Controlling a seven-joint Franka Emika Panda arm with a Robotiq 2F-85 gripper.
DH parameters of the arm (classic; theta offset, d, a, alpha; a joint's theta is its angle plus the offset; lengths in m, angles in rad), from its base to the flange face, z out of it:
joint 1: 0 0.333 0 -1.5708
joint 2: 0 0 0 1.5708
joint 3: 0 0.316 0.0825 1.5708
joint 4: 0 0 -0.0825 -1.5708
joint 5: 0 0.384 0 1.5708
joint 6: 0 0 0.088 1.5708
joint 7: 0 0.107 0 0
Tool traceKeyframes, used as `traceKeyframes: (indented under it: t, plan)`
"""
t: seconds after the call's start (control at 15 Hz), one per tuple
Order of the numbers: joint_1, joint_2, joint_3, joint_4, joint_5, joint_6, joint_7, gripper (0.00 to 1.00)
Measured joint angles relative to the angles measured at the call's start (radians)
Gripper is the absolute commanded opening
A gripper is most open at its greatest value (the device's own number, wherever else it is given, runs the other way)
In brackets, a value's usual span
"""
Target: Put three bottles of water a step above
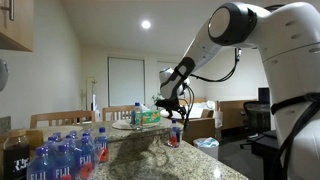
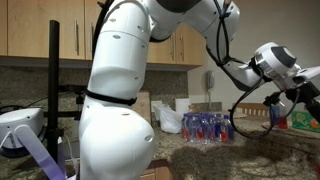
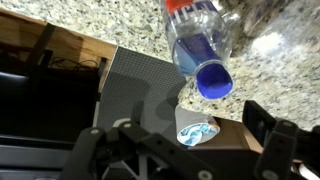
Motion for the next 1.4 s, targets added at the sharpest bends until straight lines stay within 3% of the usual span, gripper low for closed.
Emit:
traceKeyframes:
  t: [0.87, 1.4]
  plan:
    - [-0.012, 0.124, 0.002, 0.097, 0.019, 0.090, -0.020, 1.00]
    - [-0.128, 0.071, -0.054, 0.089, 0.076, 0.097, -0.291, 1.00]
